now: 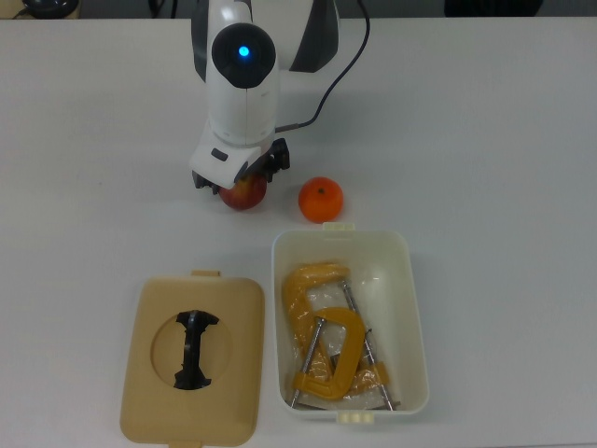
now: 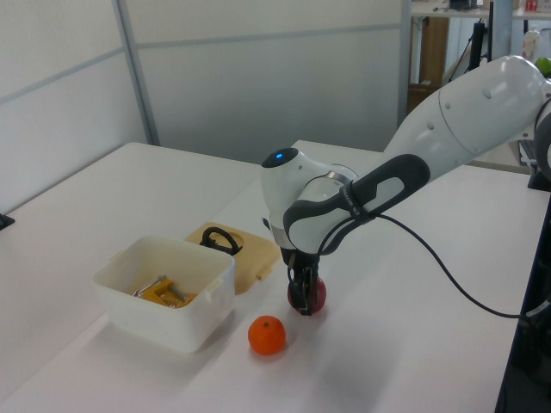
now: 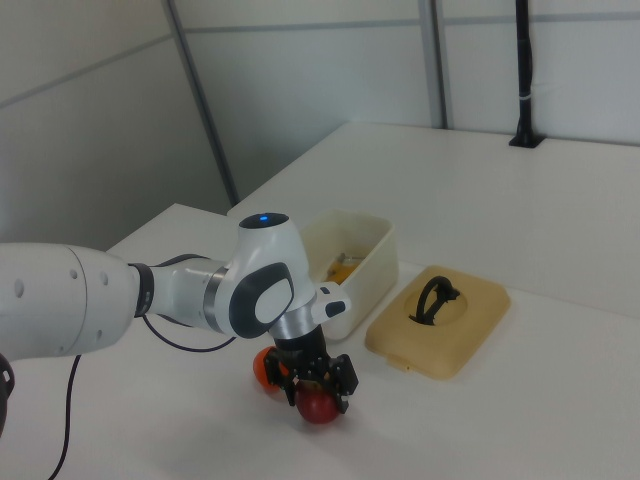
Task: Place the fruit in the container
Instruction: 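Lift the red apple and carry it over the white box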
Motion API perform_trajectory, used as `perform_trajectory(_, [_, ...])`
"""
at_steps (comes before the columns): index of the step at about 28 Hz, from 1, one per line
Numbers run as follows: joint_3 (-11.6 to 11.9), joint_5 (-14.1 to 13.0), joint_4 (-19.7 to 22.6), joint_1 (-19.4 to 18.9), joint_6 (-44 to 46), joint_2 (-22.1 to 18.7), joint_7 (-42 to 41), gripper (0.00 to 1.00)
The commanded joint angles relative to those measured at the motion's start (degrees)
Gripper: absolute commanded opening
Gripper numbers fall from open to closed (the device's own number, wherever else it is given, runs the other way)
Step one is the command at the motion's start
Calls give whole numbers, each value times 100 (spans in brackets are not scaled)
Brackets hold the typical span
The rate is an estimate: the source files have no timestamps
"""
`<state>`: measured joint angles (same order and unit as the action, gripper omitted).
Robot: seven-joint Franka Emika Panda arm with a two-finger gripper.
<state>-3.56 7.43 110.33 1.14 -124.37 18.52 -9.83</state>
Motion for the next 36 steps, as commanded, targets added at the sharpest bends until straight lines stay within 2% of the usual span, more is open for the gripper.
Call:
perform_trajectory(1, [4,109,-20,-35,-97,3,-2,51])
perform_trajectory(4, [-4,101,-90,0,-88,-32,-2,25])
perform_trajectory(6, [4,48,-161,27,-70,-85,7,14])
perform_trajectory(10, [4,-31,-354,106,-18,-208,25,14])
perform_trajectory(16, [4,-540,-1012,115,-79,-235,68,15])
perform_trajectory(20, [-4,-585,-1329,97,-114,-182,279,17])
perform_trajectory(21, [-57,-594,-1504,71,-253,-165,393,18])
perform_trajectory(25, [-285,-664,-1567,71,-991,-94,771,18])
perform_trajectory(26, [-382,-629,-1559,71,-1315,-59,980,20])
perform_trajectory(30, [-479,-585,-1585,-8,-1573,64,1193,26])
perform_trajectory(32, [-488,-559,-1646,-96,-1573,90,1211,37])
perform_trajectory(33, [-488,-559,-1646,-122,-1573,108,1220,46])
perform_trajectory(34, [-488,-559,-1646,-140,-1573,117,1237,63])
perform_trajectory(35, [-488,-567,-1646,-166,-1573,126,1264,84])
perform_trajectory(36, [-488,-524,-1646,-193,-1573,126,1377,100])
